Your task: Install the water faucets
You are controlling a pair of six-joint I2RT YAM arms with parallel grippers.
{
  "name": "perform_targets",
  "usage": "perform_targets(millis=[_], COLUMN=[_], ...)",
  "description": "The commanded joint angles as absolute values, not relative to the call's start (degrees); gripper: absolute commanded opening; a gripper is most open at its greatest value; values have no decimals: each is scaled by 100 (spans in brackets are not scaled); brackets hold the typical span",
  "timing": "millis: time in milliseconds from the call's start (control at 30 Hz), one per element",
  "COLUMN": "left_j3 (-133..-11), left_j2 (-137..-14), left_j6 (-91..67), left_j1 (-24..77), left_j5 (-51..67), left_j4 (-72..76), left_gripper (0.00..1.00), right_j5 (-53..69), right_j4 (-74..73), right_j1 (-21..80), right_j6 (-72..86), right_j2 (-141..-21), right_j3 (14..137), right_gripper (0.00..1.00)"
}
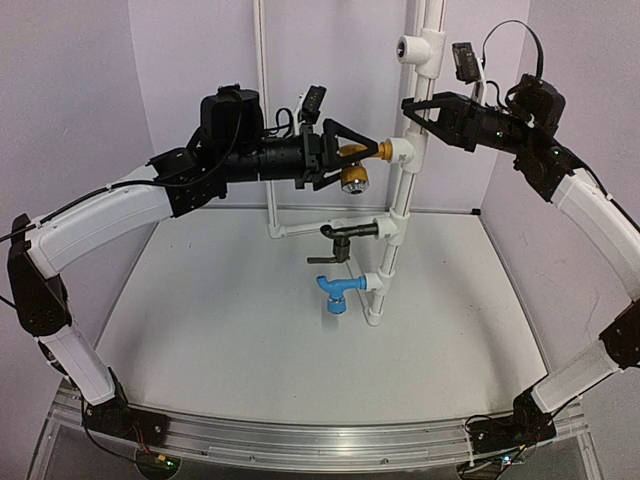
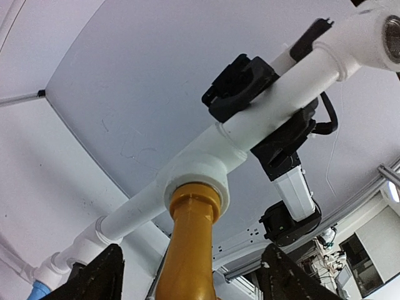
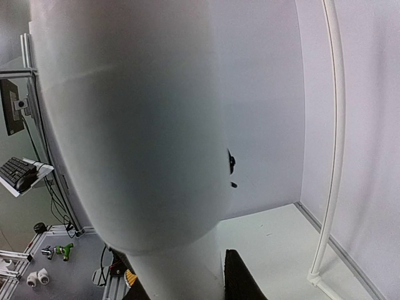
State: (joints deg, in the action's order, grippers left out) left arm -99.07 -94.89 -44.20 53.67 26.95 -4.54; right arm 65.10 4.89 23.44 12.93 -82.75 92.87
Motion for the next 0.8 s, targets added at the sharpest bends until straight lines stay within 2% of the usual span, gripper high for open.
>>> perform_targets(millis=[0, 200, 600, 667, 767], left_j3=[-9411, -9465, -9854, -9905, -9848], left_j2=[-9134, -9065, -9257, -9276, -9216], left_j6=[-3798, -2255, 494, 558, 337], left_j1=[5362, 5361, 5361, 5361, 5361], left_j5=[2768, 2875, 2924, 2921, 2731], left_j4=[653, 283, -696, -767, -692], left_gripper=[69, 53, 37, 39, 56], right_j5=[6736, 6737, 6752, 6723, 6614], right_j4=[-848, -859, -880, -881, -879], right_j1=[2402, 2404, 2403, 2404, 2403], right_j6=[2206, 2215, 2270, 2274, 2282], right_j2=[-8360, -8332, -8280, -8282, -8302], right_j3=[9029, 9010, 8994, 9010, 9061], right_gripper=[6, 5, 3, 3, 3])
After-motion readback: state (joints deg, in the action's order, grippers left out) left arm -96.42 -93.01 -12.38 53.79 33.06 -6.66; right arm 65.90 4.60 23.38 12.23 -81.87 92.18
